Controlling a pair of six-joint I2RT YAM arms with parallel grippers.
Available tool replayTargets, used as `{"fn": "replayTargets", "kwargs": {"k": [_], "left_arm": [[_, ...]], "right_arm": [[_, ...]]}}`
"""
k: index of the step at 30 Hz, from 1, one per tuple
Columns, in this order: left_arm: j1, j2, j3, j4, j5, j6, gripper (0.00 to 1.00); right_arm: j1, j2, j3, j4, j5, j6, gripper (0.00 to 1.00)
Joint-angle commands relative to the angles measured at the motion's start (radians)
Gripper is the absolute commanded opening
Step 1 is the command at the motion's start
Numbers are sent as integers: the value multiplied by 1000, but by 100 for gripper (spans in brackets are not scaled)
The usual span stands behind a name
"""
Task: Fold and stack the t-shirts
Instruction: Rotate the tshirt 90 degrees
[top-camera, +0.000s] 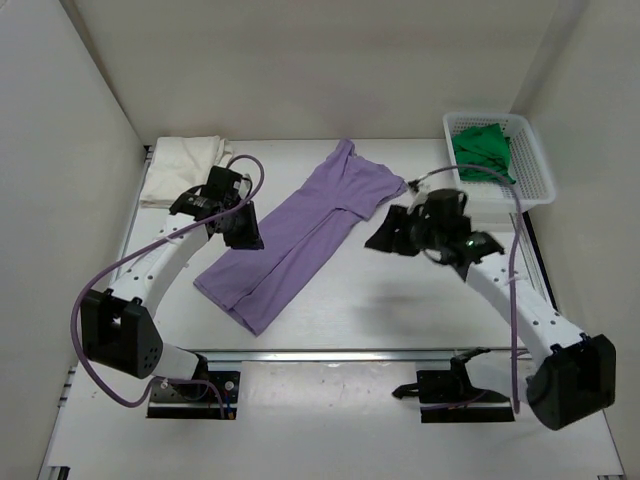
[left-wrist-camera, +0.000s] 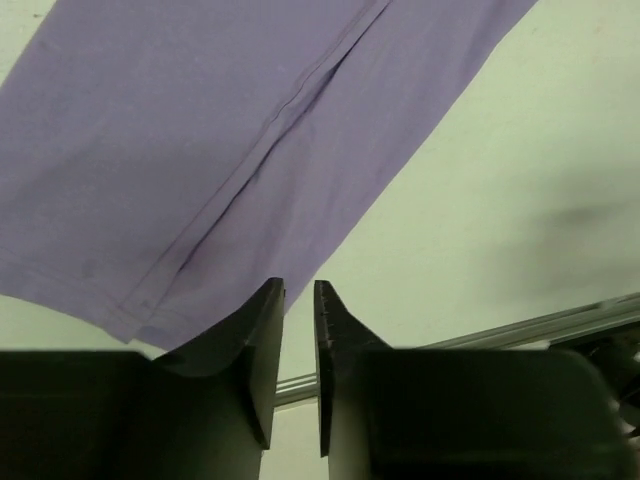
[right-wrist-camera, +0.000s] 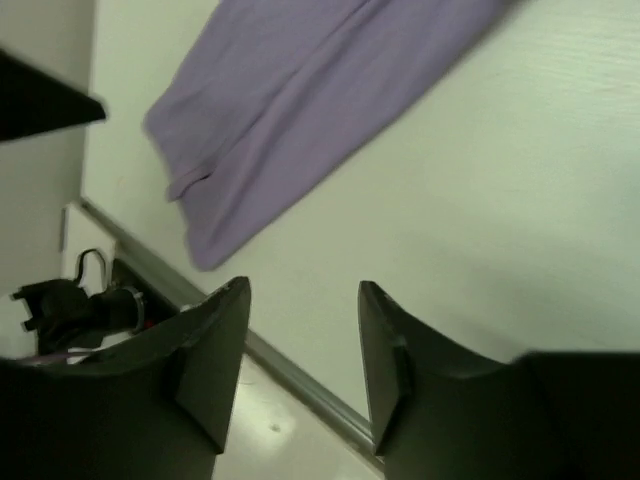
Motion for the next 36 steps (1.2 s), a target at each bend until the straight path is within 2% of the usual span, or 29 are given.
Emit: {"fn": "replayTargets", "kwargs": {"k": [1, 5, 6, 8, 12, 18, 20, 22, 23, 26, 29, 31, 34, 36], "left_arm": [[20, -7, -23, 59, 43, -2, 20], [37, -24, -34, 67, 22, 12, 18], [42, -25, -35, 71, 26, 15, 19], [46, -22, -20, 62, 20, 26, 20], [56, -44, -26, 76, 28, 18, 28], [59, -73, -77, 97, 40, 23, 31], [66, -79, -84, 107, 48, 24, 32], [68, -79, -91, 93, 40, 38, 32], [65, -80, -80, 88, 42, 50, 32], [54, -90, -104, 103, 46, 44, 32], [53, -90, -134, 129, 74, 29, 33], [33, -78, -146, 139, 69, 26, 34], [-1, -48, -155, 157, 52, 21, 38], [-27, -22, -169, 171, 52, 17, 40]], "right_arm": [[280, 33, -226, 443, -27, 276, 42], [517, 191, -261, 636, 228, 379, 43], [552, 258, -245, 668, 237, 412, 45], [588, 359, -199, 703, 231, 432, 47], [680, 543, -107, 702, 317, 513, 47], [756, 720, 1, 665, 418, 660, 47], [764, 760, 27, 662, 425, 726, 44], [760, 789, 21, 673, 423, 764, 29], [747, 792, 13, 692, 422, 781, 18], [717, 747, -33, 691, 425, 773, 0], [682, 670, -91, 690, 412, 727, 0], [645, 569, -190, 694, 364, 685, 0], [550, 423, -330, 674, 241, 593, 0], [467, 304, -430, 589, 175, 503, 0]]}}
